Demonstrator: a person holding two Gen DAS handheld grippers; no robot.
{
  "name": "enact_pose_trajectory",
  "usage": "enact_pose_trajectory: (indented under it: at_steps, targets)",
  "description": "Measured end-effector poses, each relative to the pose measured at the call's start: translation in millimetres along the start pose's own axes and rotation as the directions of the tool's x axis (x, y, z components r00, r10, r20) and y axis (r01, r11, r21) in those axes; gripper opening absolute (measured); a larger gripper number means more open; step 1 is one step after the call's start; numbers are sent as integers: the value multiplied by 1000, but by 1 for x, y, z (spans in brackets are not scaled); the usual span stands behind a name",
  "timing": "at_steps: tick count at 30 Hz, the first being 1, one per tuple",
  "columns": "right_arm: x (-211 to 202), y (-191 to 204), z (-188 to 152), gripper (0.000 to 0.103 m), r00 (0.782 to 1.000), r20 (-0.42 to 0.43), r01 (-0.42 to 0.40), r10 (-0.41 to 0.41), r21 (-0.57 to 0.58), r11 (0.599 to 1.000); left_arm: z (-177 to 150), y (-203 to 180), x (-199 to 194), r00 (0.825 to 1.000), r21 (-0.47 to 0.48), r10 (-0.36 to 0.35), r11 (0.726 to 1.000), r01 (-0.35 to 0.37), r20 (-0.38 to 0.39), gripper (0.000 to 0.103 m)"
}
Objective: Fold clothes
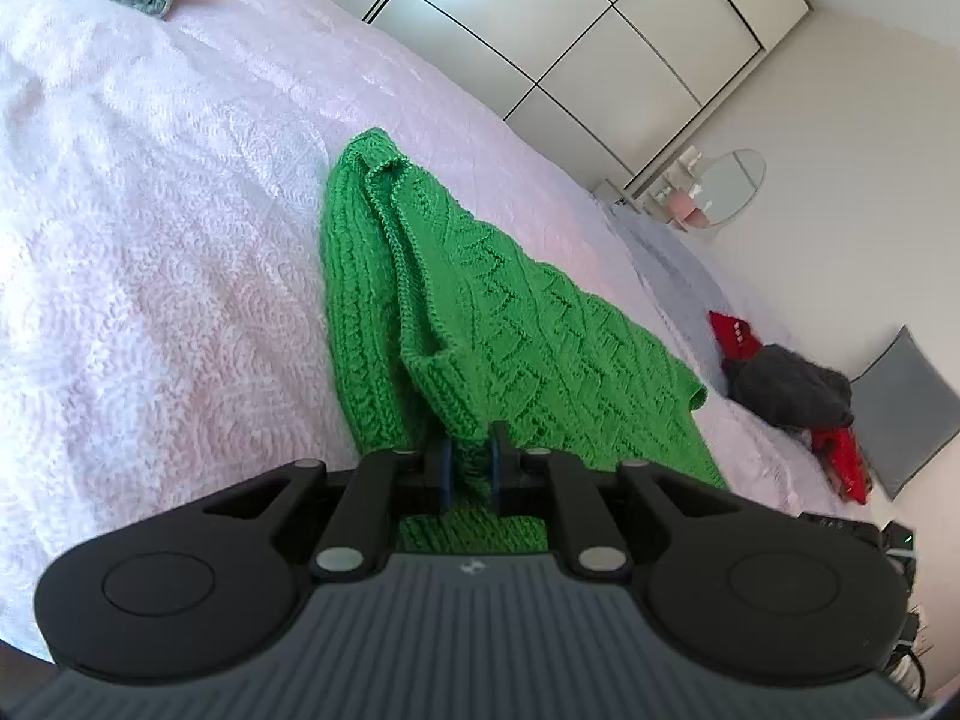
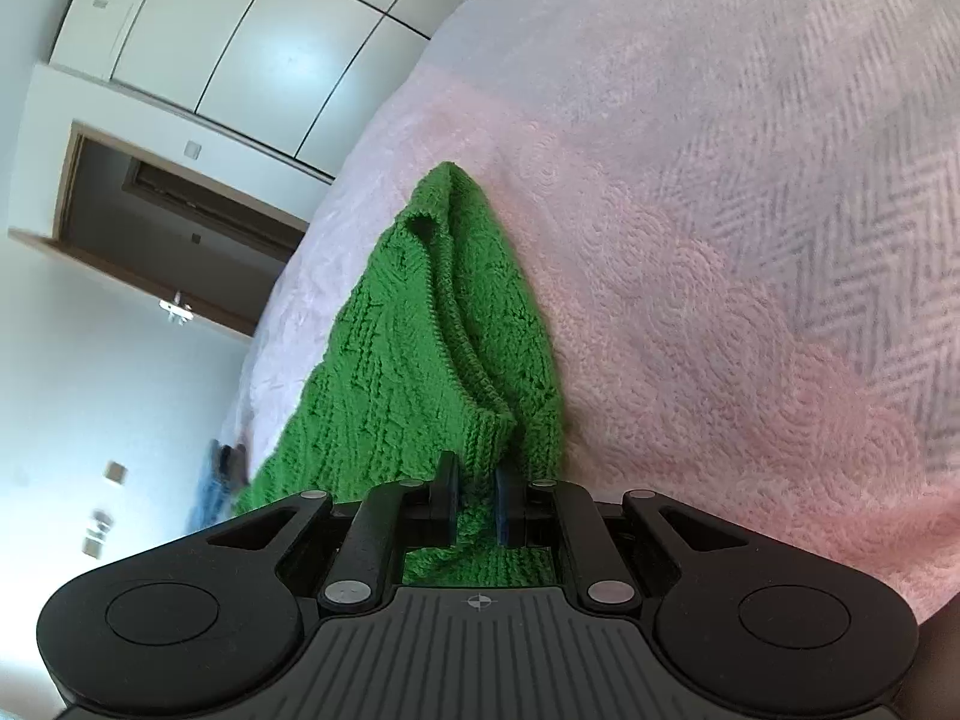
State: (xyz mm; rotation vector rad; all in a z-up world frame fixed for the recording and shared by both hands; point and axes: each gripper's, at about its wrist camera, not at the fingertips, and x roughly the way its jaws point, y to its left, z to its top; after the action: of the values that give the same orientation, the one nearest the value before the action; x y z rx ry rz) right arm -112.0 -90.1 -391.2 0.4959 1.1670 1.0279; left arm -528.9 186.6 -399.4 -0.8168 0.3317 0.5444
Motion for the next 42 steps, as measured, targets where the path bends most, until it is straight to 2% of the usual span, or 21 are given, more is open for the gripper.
enact_pose_trajectory:
  at_steps: [1,3,4,6,8,11,12,14,16,17,20,24,26,29,33,36,38,40,42]
  targets:
    - [-4,4,-1,13,1000,6,17,-17,-20,1000,1,-2,-5,1000,11,7,1000,-7,-1,13]
    - [-15,16,-3,39,994,66,92,-86,-90,992,4,-7,-17,1000,33,22,999,-22,0,13]
    - [-20,24,-4,44,985,112,144,-130,-136,980,6,-11,-24,999,60,39,997,-40,13,13]
    - [-29,43,-7,44,964,204,220,-172,-243,945,10,-19,-37,996,122,72,990,-77,49,14]
    - [-34,59,-10,44,963,232,207,-134,-328,922,14,-29,-45,993,184,82,978,-97,86,14]
    - [-22,79,-22,44,983,178,127,-54,-427,895,19,-45,-42,990,266,74,958,-104,121,13]
    - [-14,84,-28,44,987,157,109,-41,-460,881,18,-48,-36,991,287,73,952,-103,112,13]
    - [4,86,-40,44,990,126,114,-57,-510,853,16,-52,-22,994,327,73,940,-97,85,14]
    - [24,76,-50,44,985,111,174,-135,-531,829,7,-48,-2,994,329,112,938,-107,6,13]
    - [31,68,-54,42,981,108,194,-161,-536,821,0,-45,4,992,329,123,938,-114,-6,13]
    - [31,52,-60,34,982,116,188,-149,-545,817,15,-45,4,994,335,110,936,-106,6,13]
    - [21,60,-46,35,984,79,175,-158,-546,820,37,-45,3,996,345,90,934,-93,24,13]
    - [10,69,-36,35,985,93,172,-144,-543,822,48,-46,3,996,350,80,933,-87,33,13]
    - [11,89,-12,35,981,154,189,-121,-571,799,64,-46,2,997,358,65,930,-77,46,13]
    - [42,119,14,35,967,222,243,-127,-647,723,107,-50,31,994,409,78,907,-101,72,13]
    - [80,139,25,35,968,216,243,-125,-706,665,135,-54,65,996,417,77,904,-91,50,13]
    - [106,151,27,35,969,209,244,-129,-749,616,146,-56,85,996,455,83,885,-95,45,13]
    - [134,156,24,35,967,205,254,-150,-802,540,149,-54,107,995,503,99,859,-96,22,13]
    - [163,150,23,35,955,212,285,-205,-844,453,148,-47,129,992,538,125,837,-102,-7,13]
